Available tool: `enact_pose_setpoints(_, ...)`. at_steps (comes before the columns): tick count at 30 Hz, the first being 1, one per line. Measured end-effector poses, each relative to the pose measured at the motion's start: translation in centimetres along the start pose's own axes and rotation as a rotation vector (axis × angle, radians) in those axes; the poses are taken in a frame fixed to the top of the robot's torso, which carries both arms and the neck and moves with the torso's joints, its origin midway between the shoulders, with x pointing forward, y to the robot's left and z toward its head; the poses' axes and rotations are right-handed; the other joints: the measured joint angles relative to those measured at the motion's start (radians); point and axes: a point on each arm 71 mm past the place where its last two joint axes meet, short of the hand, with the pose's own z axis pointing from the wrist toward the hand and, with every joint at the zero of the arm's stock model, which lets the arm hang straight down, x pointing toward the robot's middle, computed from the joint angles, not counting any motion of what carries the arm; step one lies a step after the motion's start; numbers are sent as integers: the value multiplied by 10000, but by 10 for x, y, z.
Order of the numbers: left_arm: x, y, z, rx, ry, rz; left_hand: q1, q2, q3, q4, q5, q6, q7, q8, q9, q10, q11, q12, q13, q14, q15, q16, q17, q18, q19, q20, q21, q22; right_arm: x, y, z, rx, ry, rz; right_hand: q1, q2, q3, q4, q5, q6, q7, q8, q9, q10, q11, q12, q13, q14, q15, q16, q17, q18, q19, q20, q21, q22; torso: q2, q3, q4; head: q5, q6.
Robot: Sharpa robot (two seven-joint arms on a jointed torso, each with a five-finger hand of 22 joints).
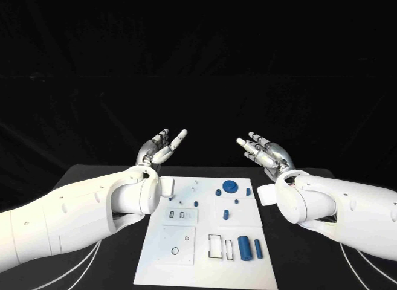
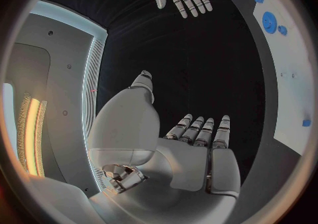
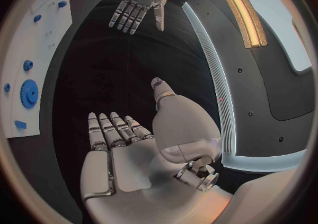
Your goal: Assemble the parts on the task board
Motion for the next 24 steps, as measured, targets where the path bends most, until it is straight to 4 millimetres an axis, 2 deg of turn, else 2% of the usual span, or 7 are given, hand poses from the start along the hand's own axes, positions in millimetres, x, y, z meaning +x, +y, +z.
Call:
enact_pose_setpoints(6, 1, 1, 0, -124, 103, -42, 510, 195, 131, 47, 17, 916, 52, 217, 114, 983, 535, 233, 133, 675, 337, 184, 111, 153, 183, 107, 98, 58, 2, 4, 2, 105, 912, -111, 911, 87, 162, -569, -321, 1430, 81, 388, 196, 1550, -6, 328, 144, 1417, -57, 318, 138, 0, 690, 89, 398, 188, 2, 2, 0, 0, -1)
enact_pose_setpoints(8, -2, 0, -1, -139, 150, -53, 788, 241, 175, 57, 17, 1420, 91, 315, 167, 1605, 705, 347, 186, 1711, 534, 449, 255, 155, 838, 92, 345, 187, -1, 5, 4, -6, 1107, -445, 1186, 102, 244, -788, -419, 2310, 145, 589, 293, 2518, -67, 512, 216, 2331, -146, 496, 210, 235, 1187, 93, 657, 311, 11, 1, -3, 2, -39)
enact_pose_setpoints(10, -13, -1, -3, -110, 66, 6, 1021, 402, 255, 33, 17, 2242, 147, 495, 255, 2649, 888, 544, 279, 2844, 642, 729, 375, 153, 1716, 91, 673, 347, -15, 10, 8, -321, 989, -1169, 1409, 120, 329, -991, -515, 3204, 212, 776, 374, 3457, -150, 674, 266, 3288, -253, 666, 261, 243, 1857, 93, 990, 466, 40, -1, -8, 10, -123)
enact_pose_setpoints(11, -19, -1, -3, -100, -3, 42, 1188, 478, 261, 28, 17, 2827, 189, 625, 316, 3493, 905, 706, 348, 3553, 616, 894, 439, 151, 2315, 86, 890, 450, -21, 12, 9, -473, 948, -1487, 1540, 126, 380, -1116, -574, 3797, 262, 890, 414, 4040, -210, 755, 286, 3908, -332, 765, 296, 404, 2358, 93, 1239, 577, 61, -6, -9, 10, -167)
enact_pose_setpoints(15, -23, -3, -4, -41, 78, 53, 1620, 808, 323, -34, -31, 5086, 416, 1100, 515, 6517, 698, 1303, 532, 6082, 335, 1399, 595, 571, 4545, 63, 1717, 784, -22, 19, 10, -1033, 1246, -2698, 1785, 124, 560, -1429, -690, 5212, 469, 1073, 459, 5394, -385, 853, 313, 5399, -544, 937, 343, 624, 3600, 92, 1845, 821, 131, -25, -12, -34, -217)
enact_pose_setpoints(19, -26, -7, -6, 26, 182, 48, 1931, 905, 249, -108, -31, 6398, 641, 1202, 538, 7478, 512, 1337, 507, 7222, 125, 1442, 590, 938, 5455, 51, 2070, 836, -20, 23, 11, -1346, 1558, -3610, 1893, 122, 713, -1676, -726, 6117, 618, 1078, 459, 6307, -517, 853, 324, 6421, -717, 981, 357, 777, 4428, 77, 2220, 947, 205, -35, -5, -53, -234)
enact_pose_setpoints(24, -37, -15, -13, 160, 231, 65, 2336, 999, 104, -199, -31, 7365, 884, 1306, 525, 8499, 217, 1336, 541, 8371, -188, 1543, 673, 1239, 6256, 37, 2382, 848, -17, 29, 13, -1601, 2150, -5122, 1972, 43, 908, -2004, -697, 6926, 806, 1057, 441, 7236, -706, 852, 343, 7522, -948, 1016, 378, 927, 5272, -19, 2583, 1029, 355, -26, 23, -105, -233)
